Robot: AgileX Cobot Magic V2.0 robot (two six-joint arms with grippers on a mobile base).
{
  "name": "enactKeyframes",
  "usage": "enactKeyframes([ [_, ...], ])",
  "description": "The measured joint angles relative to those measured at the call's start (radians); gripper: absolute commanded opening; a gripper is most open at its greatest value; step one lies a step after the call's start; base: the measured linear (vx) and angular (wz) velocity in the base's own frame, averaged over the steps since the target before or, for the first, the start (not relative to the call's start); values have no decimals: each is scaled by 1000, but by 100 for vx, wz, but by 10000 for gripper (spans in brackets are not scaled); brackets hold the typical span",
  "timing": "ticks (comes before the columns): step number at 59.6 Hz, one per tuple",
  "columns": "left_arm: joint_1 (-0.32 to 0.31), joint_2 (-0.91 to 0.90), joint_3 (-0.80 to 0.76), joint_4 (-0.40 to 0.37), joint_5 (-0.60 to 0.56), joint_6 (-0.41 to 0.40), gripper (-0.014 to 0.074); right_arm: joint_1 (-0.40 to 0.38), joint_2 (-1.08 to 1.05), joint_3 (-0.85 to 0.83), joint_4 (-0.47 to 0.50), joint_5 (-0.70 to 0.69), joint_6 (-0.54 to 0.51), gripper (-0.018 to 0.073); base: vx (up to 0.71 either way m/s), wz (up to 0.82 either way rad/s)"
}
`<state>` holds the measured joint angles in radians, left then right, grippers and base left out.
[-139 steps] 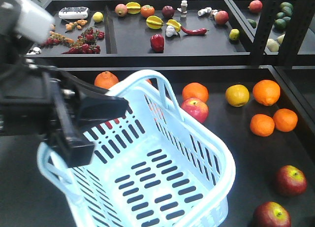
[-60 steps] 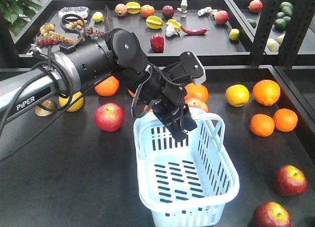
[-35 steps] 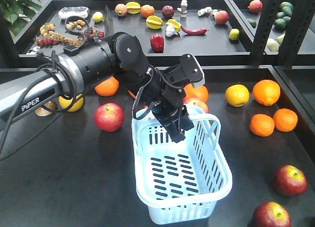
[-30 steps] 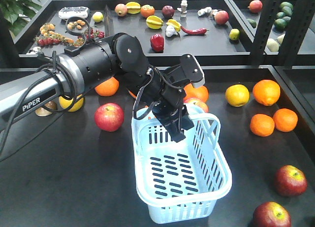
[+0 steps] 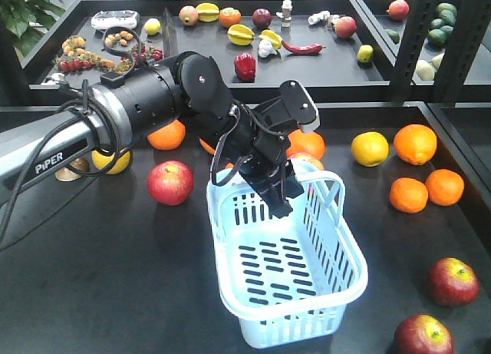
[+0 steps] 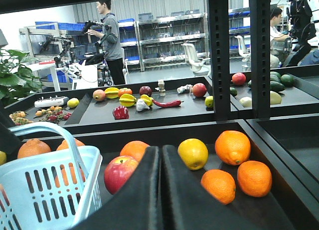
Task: Pick three apples into basket with both arms
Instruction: 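Swing the left arm forward and lower the basket onto the table, then open the left gripper, release the handle and withdraw the left arm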
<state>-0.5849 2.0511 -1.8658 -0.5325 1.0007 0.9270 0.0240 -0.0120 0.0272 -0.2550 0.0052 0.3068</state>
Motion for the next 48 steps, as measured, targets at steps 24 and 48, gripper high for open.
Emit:
enactKeyframes([
  [24, 0, 0, -1, -9, -62, -96, 455, 0, 0, 0, 0, 0, 0, -4, 0, 0],
  [48, 0, -181, -1, -12, 24, -169, 340, 0, 0, 0, 0, 0, 0, -4, 0, 0],
])
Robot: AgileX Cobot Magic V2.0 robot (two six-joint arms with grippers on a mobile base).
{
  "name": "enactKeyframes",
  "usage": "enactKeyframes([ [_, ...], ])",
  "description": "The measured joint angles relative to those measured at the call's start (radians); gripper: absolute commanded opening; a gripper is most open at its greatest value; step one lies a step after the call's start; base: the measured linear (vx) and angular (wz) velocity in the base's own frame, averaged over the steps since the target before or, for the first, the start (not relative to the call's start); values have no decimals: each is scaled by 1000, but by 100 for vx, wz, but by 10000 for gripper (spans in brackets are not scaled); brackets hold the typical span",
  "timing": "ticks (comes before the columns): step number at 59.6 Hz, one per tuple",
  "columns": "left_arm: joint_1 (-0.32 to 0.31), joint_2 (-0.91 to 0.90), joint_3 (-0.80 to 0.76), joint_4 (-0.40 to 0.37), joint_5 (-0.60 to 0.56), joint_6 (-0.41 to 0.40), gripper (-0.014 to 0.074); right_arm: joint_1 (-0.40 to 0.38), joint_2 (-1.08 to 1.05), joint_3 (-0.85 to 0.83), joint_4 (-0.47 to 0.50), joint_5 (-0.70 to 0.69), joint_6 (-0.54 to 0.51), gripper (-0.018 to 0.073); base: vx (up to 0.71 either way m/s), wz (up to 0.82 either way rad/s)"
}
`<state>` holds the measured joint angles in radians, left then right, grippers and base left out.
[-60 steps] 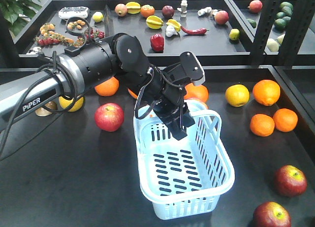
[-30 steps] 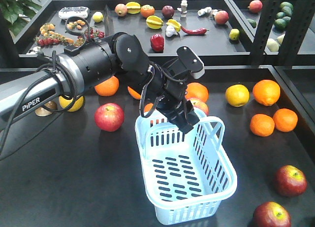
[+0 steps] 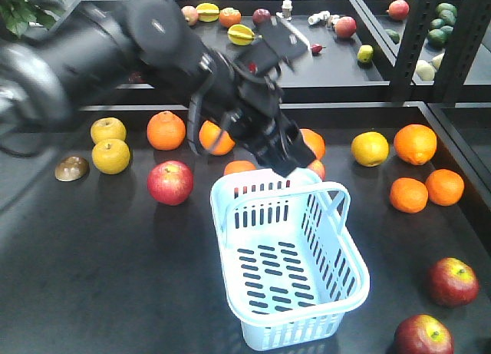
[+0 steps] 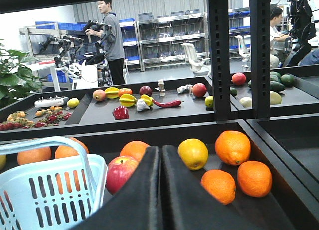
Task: Pick three apples into basket with both arms
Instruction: 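Open the left gripper, release the handle and withdraw the left arm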
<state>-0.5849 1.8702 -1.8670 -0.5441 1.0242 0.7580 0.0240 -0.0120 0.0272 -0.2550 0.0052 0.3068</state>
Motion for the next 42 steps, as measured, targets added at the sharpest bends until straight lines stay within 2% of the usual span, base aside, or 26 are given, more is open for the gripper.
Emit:
enactKeyframes([
  [11, 0, -124, -5, -1, 174, -65, 102, 0, 0, 0, 0, 0, 0, -4, 0, 0],
  [16, 0, -170, 11, -4, 213, -104, -10, 0, 0, 0, 0, 0, 0, -4, 0, 0],
  [23, 0, -236, 90, -40, 223, -127, -8, 0, 0, 0, 0, 0, 0, -4, 0, 0],
  [31, 0, -306, 240, -93, 223, -109, -8, 0, 0, 0, 0, 0, 0, -4, 0, 0],
  [42, 0, -432, 488, -96, 205, -71, -8, 0, 0, 0, 0, 0, 0, -4, 0, 0],
])
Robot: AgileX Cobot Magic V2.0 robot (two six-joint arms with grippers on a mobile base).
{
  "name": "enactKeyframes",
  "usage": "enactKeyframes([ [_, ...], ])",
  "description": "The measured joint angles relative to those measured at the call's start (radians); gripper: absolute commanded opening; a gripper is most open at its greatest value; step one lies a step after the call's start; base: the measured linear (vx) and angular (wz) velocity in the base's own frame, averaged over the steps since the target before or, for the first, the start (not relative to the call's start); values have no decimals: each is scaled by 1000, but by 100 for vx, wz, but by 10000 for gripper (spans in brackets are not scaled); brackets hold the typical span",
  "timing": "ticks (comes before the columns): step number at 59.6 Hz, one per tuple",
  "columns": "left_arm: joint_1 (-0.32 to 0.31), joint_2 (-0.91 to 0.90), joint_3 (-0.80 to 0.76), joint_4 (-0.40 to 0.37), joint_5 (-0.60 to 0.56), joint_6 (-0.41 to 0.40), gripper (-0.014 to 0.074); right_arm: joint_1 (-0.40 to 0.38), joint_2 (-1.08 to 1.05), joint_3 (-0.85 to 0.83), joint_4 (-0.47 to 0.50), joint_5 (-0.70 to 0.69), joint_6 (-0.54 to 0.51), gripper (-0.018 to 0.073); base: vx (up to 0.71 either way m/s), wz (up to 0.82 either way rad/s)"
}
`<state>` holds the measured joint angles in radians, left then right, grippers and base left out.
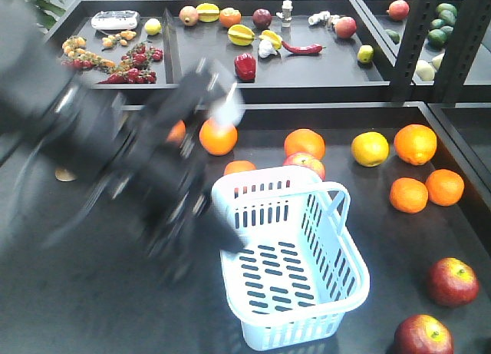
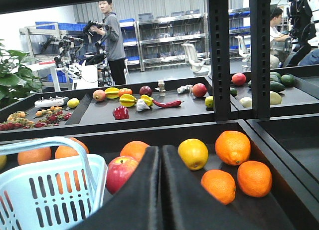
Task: Pick three apples into basket with both arms
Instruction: 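Open the left gripper, release the handle and withdraw the left arm, then move the right gripper toward the red apple nearest the robot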
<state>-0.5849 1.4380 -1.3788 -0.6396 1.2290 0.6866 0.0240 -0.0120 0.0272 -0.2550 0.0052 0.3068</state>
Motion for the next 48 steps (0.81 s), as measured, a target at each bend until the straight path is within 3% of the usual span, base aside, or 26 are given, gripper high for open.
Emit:
enactKeyframes([
  [10, 0, -158, 230, -2, -138, 4, -8, 0, 0, 0, 0, 0, 0, -4, 0, 0],
  [25, 0, -350, 573, -8, -463, 7, -7, 0, 0, 0, 0, 0, 0, -4, 0, 0],
  [36, 0, -373, 817, -17, -694, 7, -7, 0, 0, 0, 0, 0, 0, -4, 0, 0],
  [48, 0, -373, 919, -45, -825, 7, -7, 0, 0, 0, 0, 0, 0, -4, 0, 0],
])
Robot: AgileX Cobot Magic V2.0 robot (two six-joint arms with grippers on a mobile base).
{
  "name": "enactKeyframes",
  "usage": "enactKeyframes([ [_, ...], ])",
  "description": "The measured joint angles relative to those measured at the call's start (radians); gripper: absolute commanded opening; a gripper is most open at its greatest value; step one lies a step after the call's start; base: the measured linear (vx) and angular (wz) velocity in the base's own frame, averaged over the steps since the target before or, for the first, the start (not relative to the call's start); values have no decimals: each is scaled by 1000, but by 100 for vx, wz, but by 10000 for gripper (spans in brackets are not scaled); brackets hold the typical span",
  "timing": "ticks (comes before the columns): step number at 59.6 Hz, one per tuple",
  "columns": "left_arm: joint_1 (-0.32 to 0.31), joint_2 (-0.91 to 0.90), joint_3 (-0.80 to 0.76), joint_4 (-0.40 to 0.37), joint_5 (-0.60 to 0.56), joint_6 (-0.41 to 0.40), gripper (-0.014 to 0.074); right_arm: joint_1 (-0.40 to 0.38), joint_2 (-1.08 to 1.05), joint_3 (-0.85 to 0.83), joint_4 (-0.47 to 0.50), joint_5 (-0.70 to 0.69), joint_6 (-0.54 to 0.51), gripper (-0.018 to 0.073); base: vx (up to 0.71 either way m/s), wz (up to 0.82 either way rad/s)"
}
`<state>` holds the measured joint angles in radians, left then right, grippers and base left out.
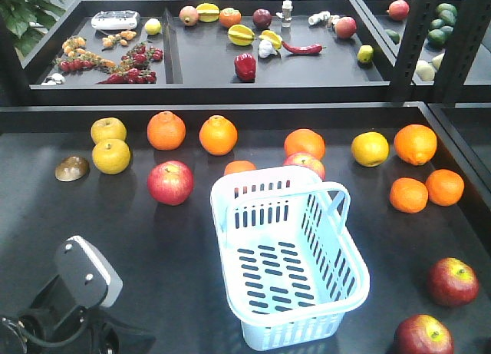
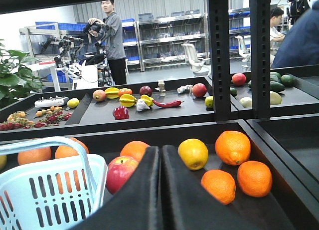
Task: Pick three apples into basket with both arms
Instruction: 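Move the right gripper toward the red apple nearest the robot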
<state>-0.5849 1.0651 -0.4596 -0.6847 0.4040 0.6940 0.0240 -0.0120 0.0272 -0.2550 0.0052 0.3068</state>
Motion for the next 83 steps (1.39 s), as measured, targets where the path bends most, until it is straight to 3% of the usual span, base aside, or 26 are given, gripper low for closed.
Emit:
enactKeyframes([
  [21, 0, 0, 2, -90, -187, 0, -6, 0, 0, 0, 0, 0, 0, -4, 0, 0],
  [67, 0, 0, 2, -103, -169, 0, -6, 0, 0, 0, 5, 0, 5, -6, 0, 0],
  [74, 0, 0, 2, -126, -169, 0, -6, 0, 0, 0, 50, 0, 59, -6, 0, 0],
  [83, 0, 0, 2, -142, -169, 0, -6, 0, 0, 0, 235, 0, 269, -5, 0, 0],
])
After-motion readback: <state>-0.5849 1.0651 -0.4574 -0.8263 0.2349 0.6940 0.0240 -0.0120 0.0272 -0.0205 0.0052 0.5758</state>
